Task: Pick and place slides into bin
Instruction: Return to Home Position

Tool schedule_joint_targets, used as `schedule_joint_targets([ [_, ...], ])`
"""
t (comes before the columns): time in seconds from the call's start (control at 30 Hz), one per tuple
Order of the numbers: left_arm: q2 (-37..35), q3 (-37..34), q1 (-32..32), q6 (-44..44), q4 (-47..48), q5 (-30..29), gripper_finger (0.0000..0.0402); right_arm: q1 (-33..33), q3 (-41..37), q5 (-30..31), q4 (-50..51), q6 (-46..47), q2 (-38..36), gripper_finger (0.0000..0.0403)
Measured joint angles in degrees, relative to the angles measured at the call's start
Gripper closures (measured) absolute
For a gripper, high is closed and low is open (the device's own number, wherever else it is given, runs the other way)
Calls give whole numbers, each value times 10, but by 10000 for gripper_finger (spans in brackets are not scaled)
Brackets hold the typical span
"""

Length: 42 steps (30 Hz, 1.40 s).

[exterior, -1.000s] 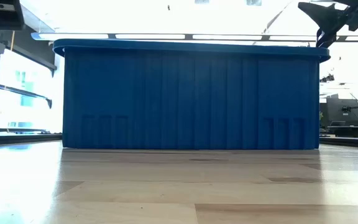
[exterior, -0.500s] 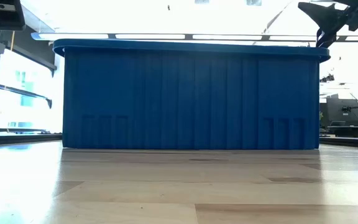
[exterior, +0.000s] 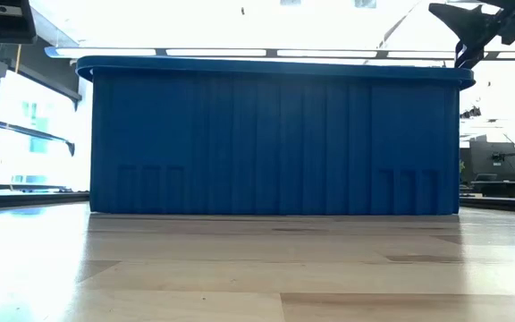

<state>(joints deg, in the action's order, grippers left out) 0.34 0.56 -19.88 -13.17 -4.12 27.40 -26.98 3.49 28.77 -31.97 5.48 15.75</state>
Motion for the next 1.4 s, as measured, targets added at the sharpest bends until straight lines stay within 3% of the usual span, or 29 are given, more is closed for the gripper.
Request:
schedule_joint_targets([
  [1.4,0,0,0,0,0,0,211,0,0,0,0,0,0,263],
])
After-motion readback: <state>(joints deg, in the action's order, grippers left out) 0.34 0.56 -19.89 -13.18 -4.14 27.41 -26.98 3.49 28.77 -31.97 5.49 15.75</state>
